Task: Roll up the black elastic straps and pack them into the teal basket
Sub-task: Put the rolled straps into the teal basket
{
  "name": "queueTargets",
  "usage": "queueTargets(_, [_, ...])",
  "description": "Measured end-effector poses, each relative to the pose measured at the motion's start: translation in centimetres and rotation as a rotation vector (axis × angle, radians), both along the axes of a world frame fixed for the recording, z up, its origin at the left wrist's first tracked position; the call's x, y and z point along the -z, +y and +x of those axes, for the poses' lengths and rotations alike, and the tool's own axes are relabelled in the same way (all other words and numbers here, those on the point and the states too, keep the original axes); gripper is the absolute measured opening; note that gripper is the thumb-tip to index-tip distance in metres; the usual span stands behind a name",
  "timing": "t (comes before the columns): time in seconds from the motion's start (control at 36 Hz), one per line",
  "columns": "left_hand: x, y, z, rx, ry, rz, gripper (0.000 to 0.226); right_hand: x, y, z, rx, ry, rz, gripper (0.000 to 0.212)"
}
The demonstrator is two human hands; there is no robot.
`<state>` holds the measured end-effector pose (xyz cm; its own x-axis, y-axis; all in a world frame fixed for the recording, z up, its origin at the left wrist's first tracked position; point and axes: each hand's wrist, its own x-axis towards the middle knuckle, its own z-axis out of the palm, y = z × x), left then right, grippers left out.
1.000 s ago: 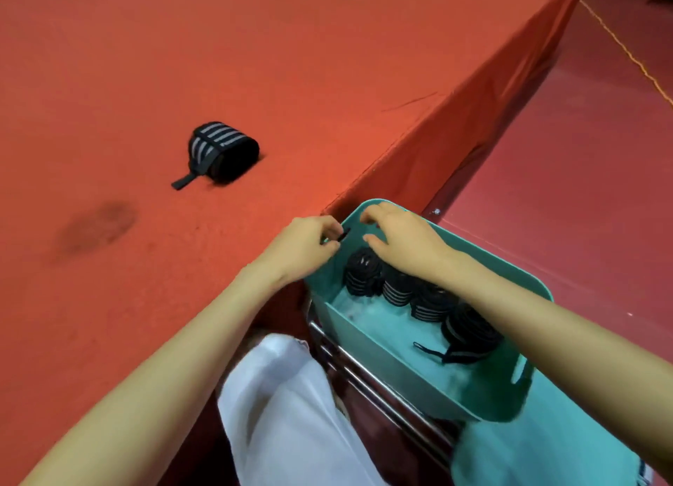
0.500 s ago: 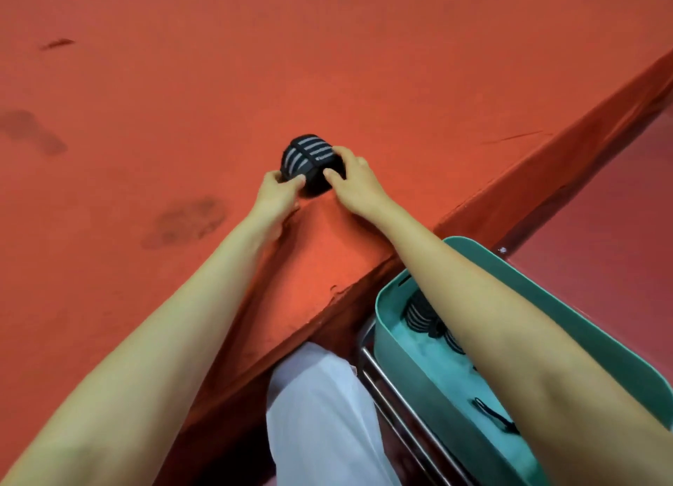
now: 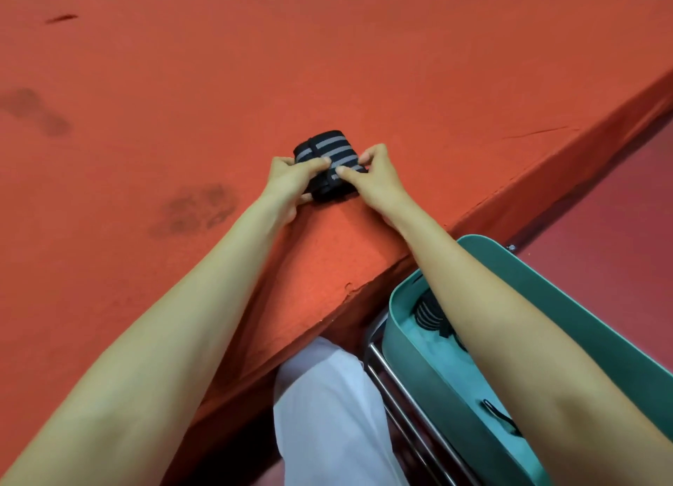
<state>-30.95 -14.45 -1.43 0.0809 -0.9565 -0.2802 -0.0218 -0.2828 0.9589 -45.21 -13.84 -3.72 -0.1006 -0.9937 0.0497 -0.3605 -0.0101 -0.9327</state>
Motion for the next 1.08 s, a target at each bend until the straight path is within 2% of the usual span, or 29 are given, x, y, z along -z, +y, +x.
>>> queueTargets(0.11, [0.0,3.2,0.4,0.071,-0.037,-0.032,0.053,-0.6,3.4,-1.3,-0.100,-0.104,0.075,0.057])
queueTargets(0.19, [0.3,5.7,0.8,0.153,-0.036,-0.114,0.060,-1.1,6.1,-2.6,-0.205,-0.143,0.095,0.077])
queueTargets(0.31, [0.2,8.8,0.7,0.312,-0.124,-0.232,0.066,-1.7,9.6,-4.2,-0.343,-0.096,0.080,0.086])
queueTargets(0.44, [-0.1,11.9,-1.0,0.498,-0.239,-0.367,0.059,-2.2,13.2,-6.9,-0.409,0.015,0.041,0.081])
queueTargets(0.53, [0.1,13.3,-2.3,0.603,-0.274,-0.414,0.056,-2.7,15.1,-8.7,-0.459,0.064,0.070,0.088])
queueTargets(0.61, [0.5,14.4,-4.0,0.648,-0.290,-0.421,0.056,-2.8,16.5,-10.1,-0.445,0.371,0.001,0.087])
queueTargets(0.69, [1.5,15.3,-5.9,0.690,-0.301,-0.398,0.057,-2.8,17.9,-11.5,-0.424,0.517,-0.007,0.072])
queueTargets(0.78, [2.4,16.0,-7.5,0.782,-0.305,-0.357,0.061,-2.5,19.4,-12.9,-0.404,0.569,0.058,0.061])
queueTargets(0.92, [3.9,15.9,-10.1,0.923,-0.310,-0.257,0.063,-1.5,20.8,-14.9,-0.331,0.612,0.178,0.058])
queueTargets(1.08, [5.6,15.4,-13.0,1.097,-0.598,-0.223,0.060,1.2,21.0,-15.5,-0.273,0.666,0.372,0.055])
